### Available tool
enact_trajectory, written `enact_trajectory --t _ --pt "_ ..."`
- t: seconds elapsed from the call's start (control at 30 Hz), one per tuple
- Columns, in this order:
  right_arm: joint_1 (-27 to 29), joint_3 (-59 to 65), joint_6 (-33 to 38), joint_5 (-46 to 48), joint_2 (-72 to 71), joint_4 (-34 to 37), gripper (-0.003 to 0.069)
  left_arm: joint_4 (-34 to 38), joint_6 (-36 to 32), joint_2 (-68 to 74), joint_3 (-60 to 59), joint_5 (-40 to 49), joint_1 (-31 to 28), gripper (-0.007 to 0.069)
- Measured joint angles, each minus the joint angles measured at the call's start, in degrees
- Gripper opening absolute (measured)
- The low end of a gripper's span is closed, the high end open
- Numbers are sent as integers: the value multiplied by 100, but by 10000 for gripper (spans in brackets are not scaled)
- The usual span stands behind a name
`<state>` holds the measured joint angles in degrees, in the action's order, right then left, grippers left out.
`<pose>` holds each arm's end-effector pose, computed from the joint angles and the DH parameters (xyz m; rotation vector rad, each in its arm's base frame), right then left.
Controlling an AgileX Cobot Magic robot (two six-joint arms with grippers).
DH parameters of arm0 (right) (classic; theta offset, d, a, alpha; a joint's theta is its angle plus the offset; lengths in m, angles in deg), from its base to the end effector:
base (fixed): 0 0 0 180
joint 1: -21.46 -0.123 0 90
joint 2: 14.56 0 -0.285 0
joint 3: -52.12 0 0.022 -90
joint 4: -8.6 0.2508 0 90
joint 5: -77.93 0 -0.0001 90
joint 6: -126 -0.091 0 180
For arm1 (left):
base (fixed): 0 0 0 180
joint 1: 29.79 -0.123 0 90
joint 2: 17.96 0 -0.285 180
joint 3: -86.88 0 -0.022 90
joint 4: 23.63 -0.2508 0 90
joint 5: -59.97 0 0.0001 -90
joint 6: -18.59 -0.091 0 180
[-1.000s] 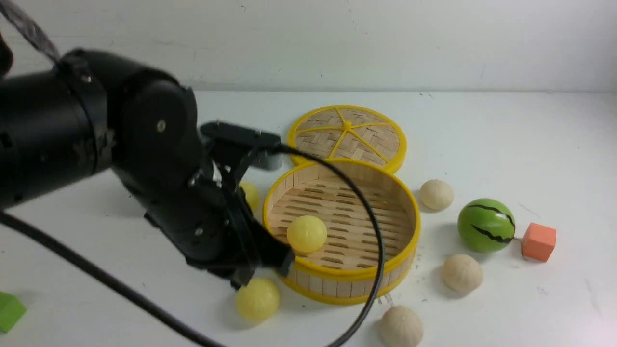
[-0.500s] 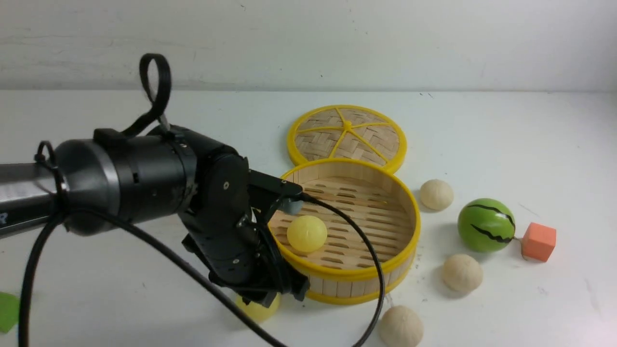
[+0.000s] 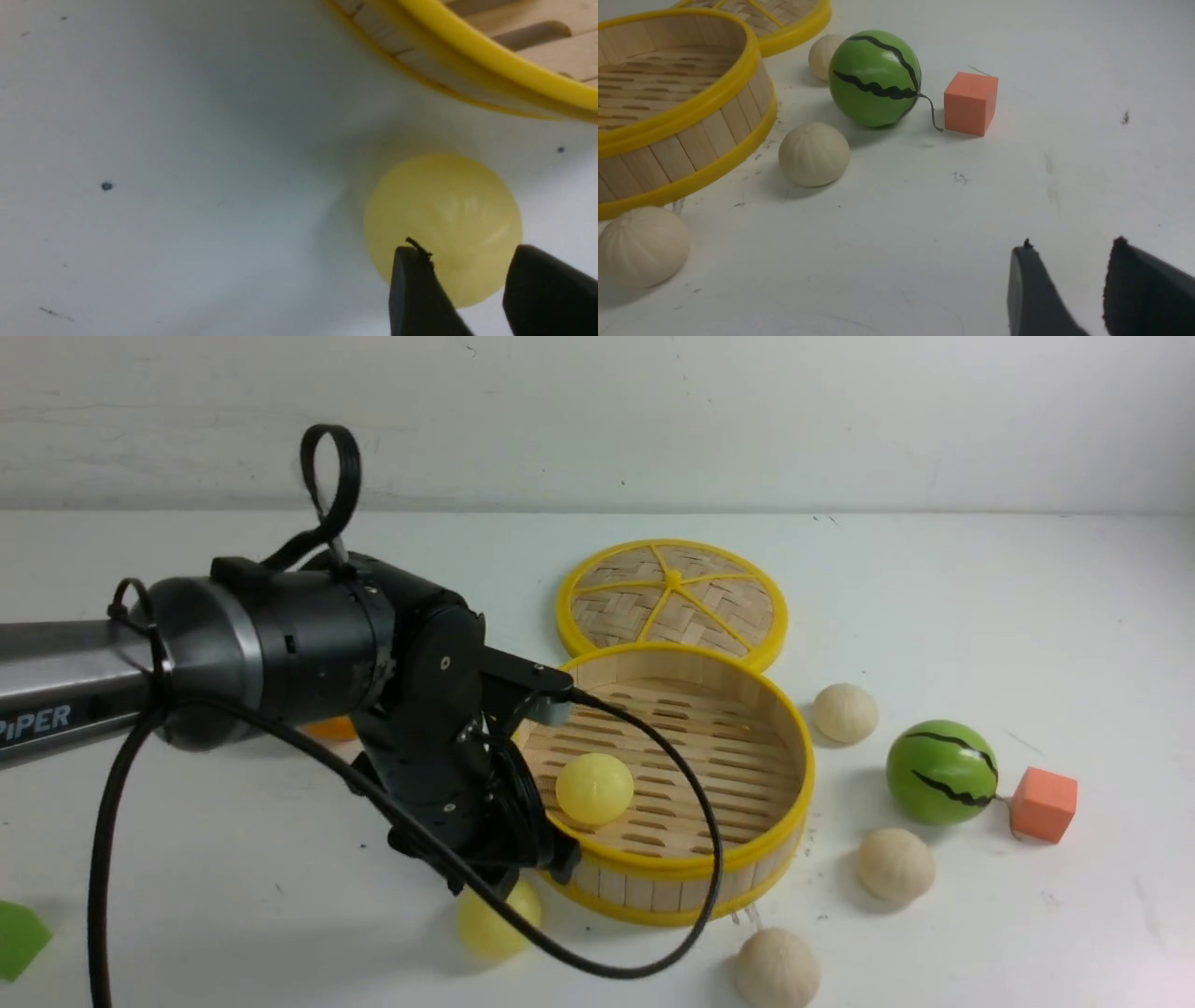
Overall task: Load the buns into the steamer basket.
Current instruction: Use the left arm to grab a steamed stuffed bun
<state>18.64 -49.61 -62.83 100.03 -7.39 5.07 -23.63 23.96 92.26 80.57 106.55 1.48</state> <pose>0.0523 0.0005 0.1730 0.0608 1.8759 0.0788 0.3069 -0.1864 0.2110 0.6406 2.7860 -0.1334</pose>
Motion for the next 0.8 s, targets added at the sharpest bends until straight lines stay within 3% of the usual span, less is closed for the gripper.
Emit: enact_trajectory --t 0.27,0.7,0.8 --pt "0 0 0 0 0 0 239 495 -472 0 2 -64 -58 256" --pt "0 0 0 0 0 0 239 471 -538 421 17 -304 -58 256" --pt "0 0 0 0 0 0 239 471 -538 426 24 -335 -58 221"
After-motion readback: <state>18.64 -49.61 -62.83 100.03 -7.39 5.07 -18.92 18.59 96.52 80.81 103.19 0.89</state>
